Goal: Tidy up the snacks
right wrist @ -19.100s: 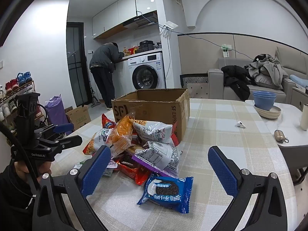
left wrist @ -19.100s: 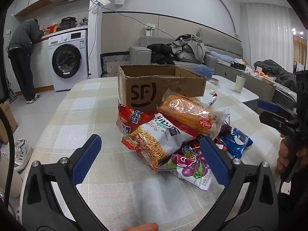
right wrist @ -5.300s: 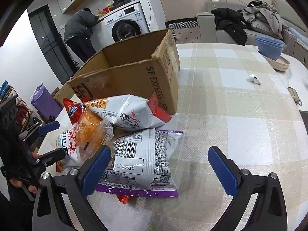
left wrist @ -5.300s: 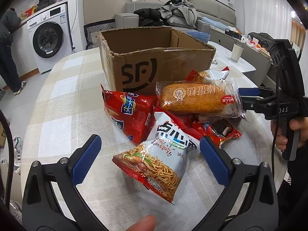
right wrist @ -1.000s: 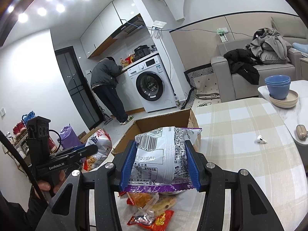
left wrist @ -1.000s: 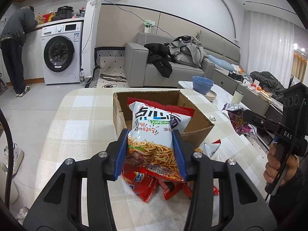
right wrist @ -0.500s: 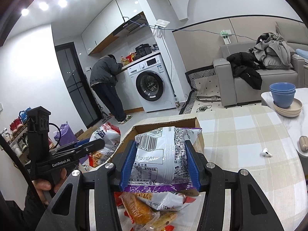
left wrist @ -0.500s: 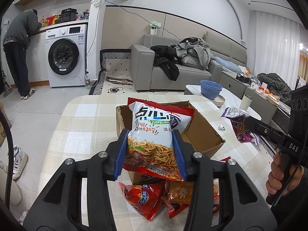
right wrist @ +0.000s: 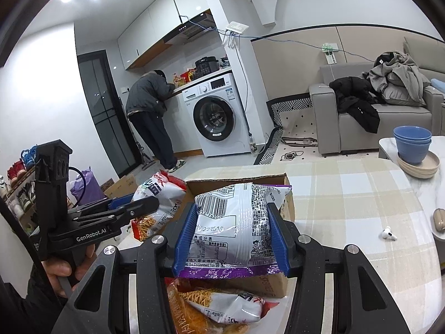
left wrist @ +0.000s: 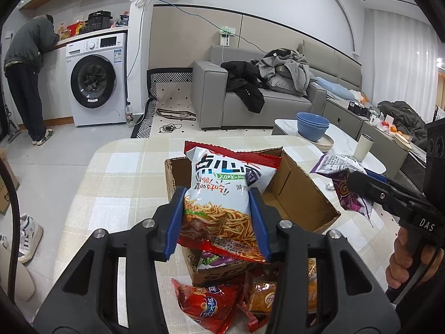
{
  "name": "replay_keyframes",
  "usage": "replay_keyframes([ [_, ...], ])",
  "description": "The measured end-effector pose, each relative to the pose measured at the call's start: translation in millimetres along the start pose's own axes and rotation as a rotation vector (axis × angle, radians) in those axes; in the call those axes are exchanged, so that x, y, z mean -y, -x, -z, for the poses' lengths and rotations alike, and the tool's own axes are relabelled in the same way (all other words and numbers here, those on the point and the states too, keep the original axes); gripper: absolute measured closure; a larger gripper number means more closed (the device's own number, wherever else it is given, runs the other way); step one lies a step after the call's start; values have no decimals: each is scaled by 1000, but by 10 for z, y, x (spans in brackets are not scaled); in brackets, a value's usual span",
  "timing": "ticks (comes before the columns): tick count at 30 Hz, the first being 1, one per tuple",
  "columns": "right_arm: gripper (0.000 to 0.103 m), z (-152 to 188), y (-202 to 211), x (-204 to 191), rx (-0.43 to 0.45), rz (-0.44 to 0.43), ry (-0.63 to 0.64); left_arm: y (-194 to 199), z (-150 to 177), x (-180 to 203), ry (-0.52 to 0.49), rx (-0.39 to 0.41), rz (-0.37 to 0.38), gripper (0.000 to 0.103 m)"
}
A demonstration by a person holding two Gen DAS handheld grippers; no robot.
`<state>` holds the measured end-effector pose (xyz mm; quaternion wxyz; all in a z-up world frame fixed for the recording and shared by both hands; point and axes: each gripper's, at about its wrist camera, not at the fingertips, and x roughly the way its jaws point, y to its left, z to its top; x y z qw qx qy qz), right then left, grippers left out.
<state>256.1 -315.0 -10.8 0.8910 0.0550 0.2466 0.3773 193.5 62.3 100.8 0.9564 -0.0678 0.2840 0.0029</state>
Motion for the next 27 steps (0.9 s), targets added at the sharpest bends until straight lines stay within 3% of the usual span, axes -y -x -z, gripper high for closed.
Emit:
replay_keyframes([
  [27,52,-35,-555,-20,-69,26,46,-763,48,295,-96,-43,-67,61],
])
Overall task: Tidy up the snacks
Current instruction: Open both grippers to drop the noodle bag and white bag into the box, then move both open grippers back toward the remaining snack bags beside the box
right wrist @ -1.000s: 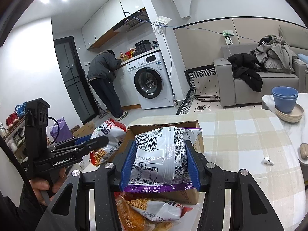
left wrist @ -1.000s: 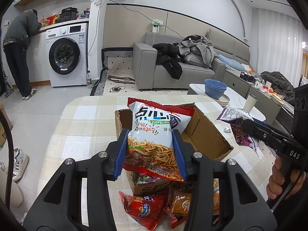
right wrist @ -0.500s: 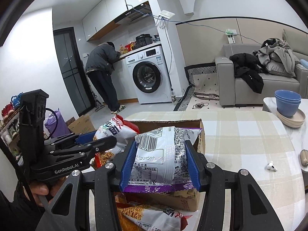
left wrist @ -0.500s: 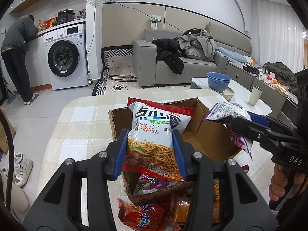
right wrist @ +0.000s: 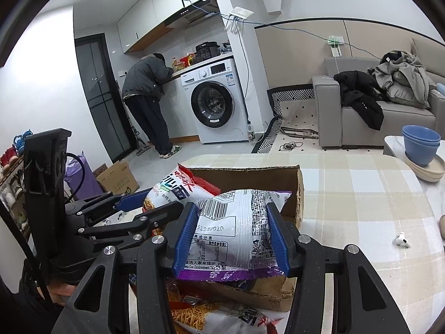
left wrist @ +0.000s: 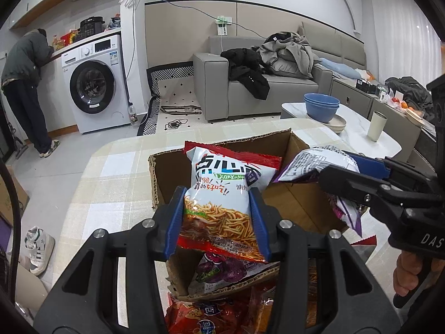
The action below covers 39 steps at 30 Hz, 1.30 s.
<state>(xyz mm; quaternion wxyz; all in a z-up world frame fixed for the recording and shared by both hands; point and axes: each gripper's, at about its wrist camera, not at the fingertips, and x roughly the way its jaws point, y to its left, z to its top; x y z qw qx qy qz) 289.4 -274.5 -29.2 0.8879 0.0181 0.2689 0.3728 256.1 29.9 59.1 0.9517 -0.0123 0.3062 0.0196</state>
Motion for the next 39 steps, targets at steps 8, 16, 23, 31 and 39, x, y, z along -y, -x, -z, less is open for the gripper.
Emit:
replay_keyframes([
  [8,55,24,-87,-42,-20,16,27,-117,23,49,-13,-12,-13,64],
  [16,53,17,28,32,-11,43,24,-125,85,-90,29,-43,12,63],
  [23,16,100,277,172,-16,58,-38,187,177,-167,39,-29,31,22],
  [31,1,307,524,190,-34,76,-75,578,305,-207,57,-25,71,1],
  [39,1,486,749,107,-44,90,-66,910,475,-226,49,-19,51,1],
])
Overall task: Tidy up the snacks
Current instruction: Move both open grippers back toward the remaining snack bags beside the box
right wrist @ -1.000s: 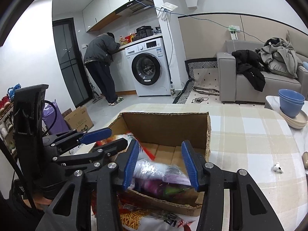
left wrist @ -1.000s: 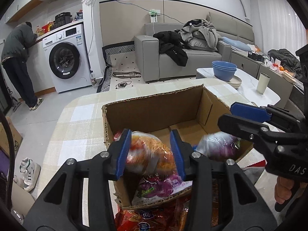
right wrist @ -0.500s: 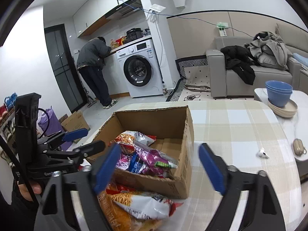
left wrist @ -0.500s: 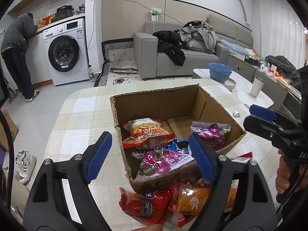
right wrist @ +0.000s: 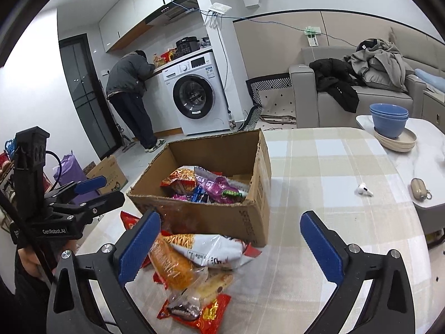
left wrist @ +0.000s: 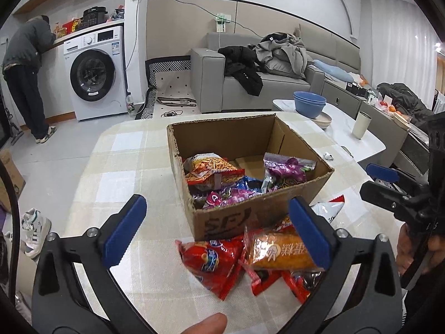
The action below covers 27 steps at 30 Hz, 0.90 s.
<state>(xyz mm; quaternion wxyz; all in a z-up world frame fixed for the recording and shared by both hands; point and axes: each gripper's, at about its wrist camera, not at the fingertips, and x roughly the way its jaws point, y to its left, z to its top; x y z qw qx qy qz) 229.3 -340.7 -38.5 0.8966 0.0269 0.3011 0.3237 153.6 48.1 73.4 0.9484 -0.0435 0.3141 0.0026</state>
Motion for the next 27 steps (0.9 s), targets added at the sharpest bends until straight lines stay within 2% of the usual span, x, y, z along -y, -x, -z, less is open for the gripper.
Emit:
replay_keyframes([
  [8,1,189,126,-83,-16,-5,5,263,270,-85,4,0,-12,1],
  [17,1,447,92,-124,-69,-6,17,352,582,-151,7,-23,-22,1],
  [27,1,587,76,-268,-111,-29,91,320,680,-195,-9,-42,-18,1],
])
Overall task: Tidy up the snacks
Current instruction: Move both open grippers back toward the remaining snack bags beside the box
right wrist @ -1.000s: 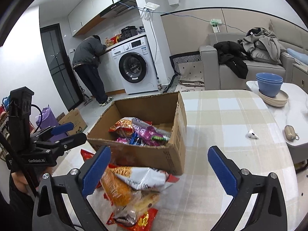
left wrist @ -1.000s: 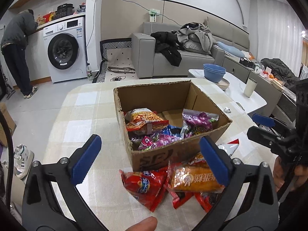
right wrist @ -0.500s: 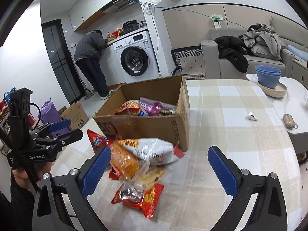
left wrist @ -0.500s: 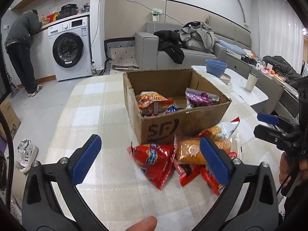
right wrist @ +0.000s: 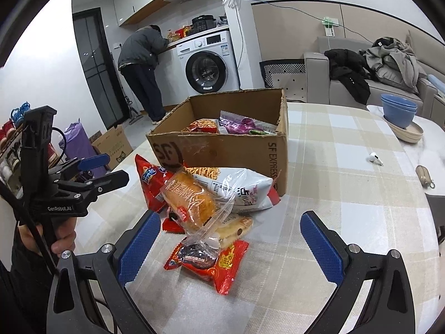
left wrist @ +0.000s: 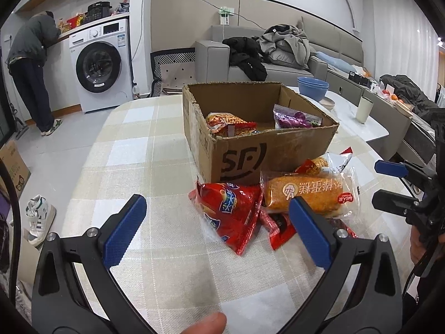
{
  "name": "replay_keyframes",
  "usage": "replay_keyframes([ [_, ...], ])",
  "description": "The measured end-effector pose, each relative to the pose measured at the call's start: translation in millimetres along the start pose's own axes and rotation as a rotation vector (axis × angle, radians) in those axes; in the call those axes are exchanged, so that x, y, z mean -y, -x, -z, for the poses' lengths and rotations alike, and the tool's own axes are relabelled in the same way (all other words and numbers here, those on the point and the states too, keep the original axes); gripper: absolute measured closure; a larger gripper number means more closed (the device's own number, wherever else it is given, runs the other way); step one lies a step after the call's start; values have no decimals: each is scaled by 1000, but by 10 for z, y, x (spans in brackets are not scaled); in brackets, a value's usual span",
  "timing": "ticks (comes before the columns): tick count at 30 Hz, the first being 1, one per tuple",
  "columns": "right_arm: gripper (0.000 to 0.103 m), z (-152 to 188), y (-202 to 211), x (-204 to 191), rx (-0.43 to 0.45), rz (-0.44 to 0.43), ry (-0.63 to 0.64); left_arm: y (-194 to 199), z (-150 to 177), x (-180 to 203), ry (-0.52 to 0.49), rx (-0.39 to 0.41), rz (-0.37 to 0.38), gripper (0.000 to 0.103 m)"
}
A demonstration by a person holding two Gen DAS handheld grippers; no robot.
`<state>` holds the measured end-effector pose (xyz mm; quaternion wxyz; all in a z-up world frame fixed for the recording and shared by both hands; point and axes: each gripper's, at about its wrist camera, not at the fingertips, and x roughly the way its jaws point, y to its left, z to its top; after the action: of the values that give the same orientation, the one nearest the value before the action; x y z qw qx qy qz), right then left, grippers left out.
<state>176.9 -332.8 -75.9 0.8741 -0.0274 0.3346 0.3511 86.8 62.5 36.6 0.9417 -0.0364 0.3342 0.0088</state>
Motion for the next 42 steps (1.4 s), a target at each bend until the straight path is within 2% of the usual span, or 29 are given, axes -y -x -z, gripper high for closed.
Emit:
replay_keyframes([
  [7,1,33,-78,-87,-42,-15,15,-97,31,-30,5,-23,-10,1],
  [23,1,247,-642,-148,-235,0,-27,-349,122,1,-9,-73,-21,1],
  [31,1,290,-785,-282,-247,29,10,-404,138,4,-14,-80,-21,1],
  [36,1,320,-828,-328,-257,92,56,-410,145,10,-14,-81,-23,1],
  [42,5,331,-825,-280,-258,87,62,-398,153,6,-16,-81,-24,1],
])
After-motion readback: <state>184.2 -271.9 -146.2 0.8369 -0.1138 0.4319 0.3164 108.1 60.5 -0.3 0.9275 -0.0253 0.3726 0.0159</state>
